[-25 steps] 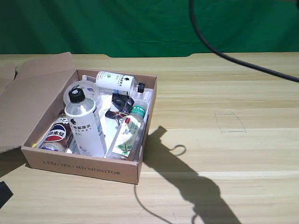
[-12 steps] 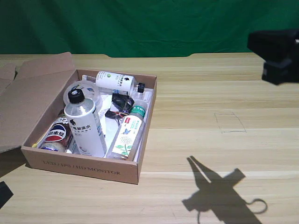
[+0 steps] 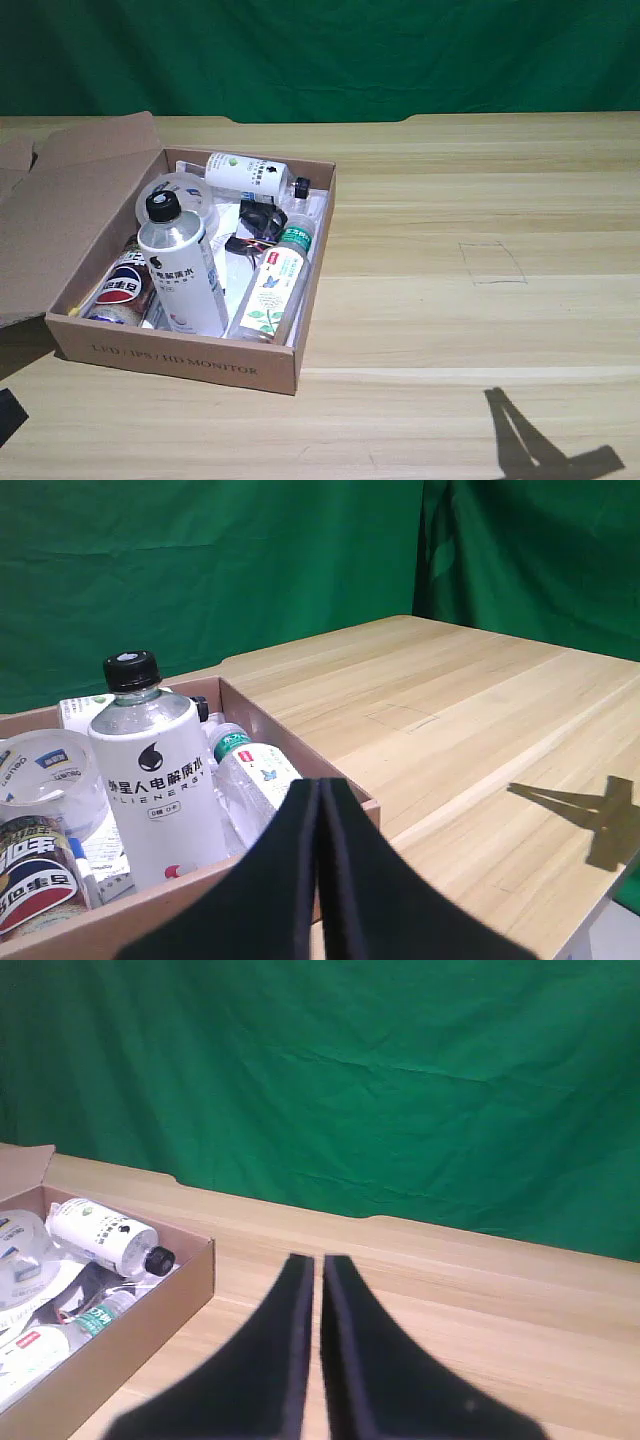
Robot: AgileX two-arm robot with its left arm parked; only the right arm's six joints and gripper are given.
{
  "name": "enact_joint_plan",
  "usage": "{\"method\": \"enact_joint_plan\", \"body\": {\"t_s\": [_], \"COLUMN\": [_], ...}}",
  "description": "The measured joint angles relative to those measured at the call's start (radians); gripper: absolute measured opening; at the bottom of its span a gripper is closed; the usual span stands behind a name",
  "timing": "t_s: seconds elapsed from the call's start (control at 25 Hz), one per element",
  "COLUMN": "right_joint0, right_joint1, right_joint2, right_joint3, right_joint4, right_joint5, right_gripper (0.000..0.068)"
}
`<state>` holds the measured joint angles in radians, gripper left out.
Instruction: Place the white bottle into the box.
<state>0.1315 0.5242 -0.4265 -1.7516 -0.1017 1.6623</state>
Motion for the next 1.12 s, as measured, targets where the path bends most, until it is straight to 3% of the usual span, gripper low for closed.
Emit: {"method": "enact_joint_plan", "body": {"t_s": [0.44,0.56,0.8,1.12], "right_joint0": [-0.003,-0.056,-0.198,-0.21], "right_joint1": [-0.02,-0.079,-0.282,-0.454], "right_joint2": [0.008,0.041,0.179,0.418], "right_joint3": [0.006,0.007,0.008,0.01], "right_joint4": [0.072,0.102,0.112,0.102], "right_joint5": [-0.003,-0.003,-0.003,0.02], "right_gripper": [0.0003,0.0003,0.0003,0.0003]}}
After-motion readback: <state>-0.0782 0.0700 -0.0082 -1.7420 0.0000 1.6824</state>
